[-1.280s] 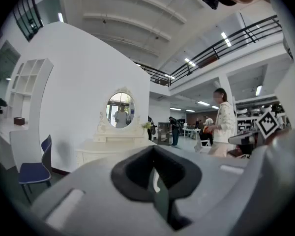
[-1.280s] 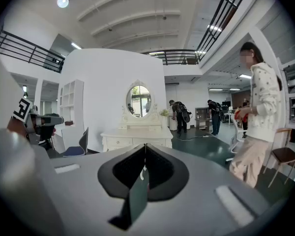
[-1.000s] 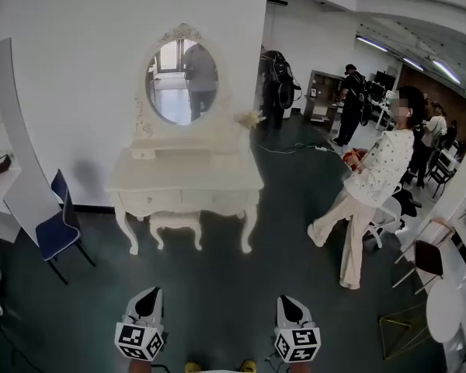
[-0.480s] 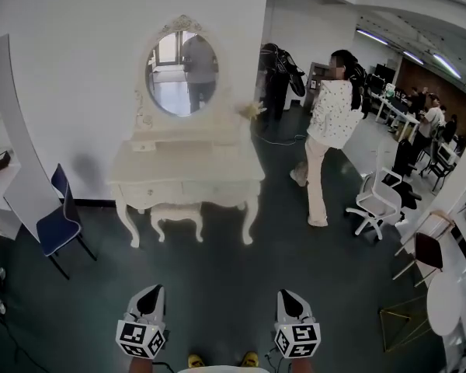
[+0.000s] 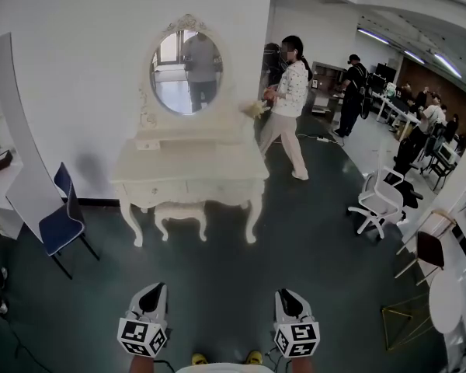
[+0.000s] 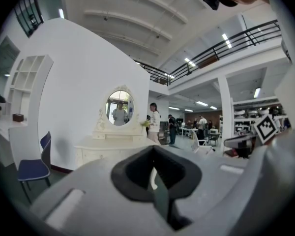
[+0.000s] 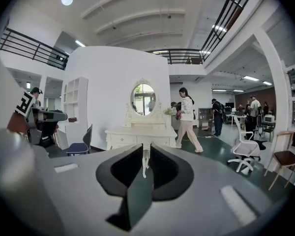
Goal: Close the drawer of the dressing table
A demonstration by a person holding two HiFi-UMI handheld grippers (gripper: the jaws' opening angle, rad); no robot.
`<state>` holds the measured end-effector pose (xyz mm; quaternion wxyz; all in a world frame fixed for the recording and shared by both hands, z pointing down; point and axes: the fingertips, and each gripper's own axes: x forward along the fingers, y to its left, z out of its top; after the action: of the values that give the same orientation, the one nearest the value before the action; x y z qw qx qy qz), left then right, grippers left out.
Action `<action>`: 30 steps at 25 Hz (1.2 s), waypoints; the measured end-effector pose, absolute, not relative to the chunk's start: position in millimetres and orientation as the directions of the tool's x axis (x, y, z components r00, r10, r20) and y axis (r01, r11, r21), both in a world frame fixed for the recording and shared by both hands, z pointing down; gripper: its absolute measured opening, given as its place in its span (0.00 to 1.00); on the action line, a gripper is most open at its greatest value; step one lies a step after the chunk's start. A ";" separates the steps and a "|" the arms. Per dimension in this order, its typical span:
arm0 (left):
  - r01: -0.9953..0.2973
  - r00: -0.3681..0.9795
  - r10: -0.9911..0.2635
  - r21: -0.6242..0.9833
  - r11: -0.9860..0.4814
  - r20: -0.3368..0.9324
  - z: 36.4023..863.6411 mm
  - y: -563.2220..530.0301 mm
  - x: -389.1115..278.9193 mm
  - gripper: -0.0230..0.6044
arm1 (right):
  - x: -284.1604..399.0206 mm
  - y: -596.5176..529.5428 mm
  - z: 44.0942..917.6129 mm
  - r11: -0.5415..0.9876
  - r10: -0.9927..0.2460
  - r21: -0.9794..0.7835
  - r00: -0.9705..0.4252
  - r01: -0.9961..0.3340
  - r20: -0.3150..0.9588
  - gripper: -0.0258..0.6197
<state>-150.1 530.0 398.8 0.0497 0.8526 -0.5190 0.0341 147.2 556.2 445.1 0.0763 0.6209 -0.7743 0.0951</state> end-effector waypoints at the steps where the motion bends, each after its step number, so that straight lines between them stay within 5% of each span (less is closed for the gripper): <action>1: -0.887 0.461 -0.881 0.049 -0.458 0.110 398.7 529.5 -150.8 0.03 | 144.8 555.6 445.9 0.215 -0.945 -0.054 -0.222 -0.975 0.240 0.10; 30: -0.849 0.527 -0.842 0.096 -0.519 0.113 416.8 510.6 -195.1 0.03 | 90.7 548.5 466.3 0.156 -0.942 -0.066 -0.168 -0.986 0.290 0.15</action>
<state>-195.1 510.6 416.8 0.0698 0.8711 -0.4855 0.0259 90.7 548.5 466.3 0.0905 0.6385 -0.7548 0.1202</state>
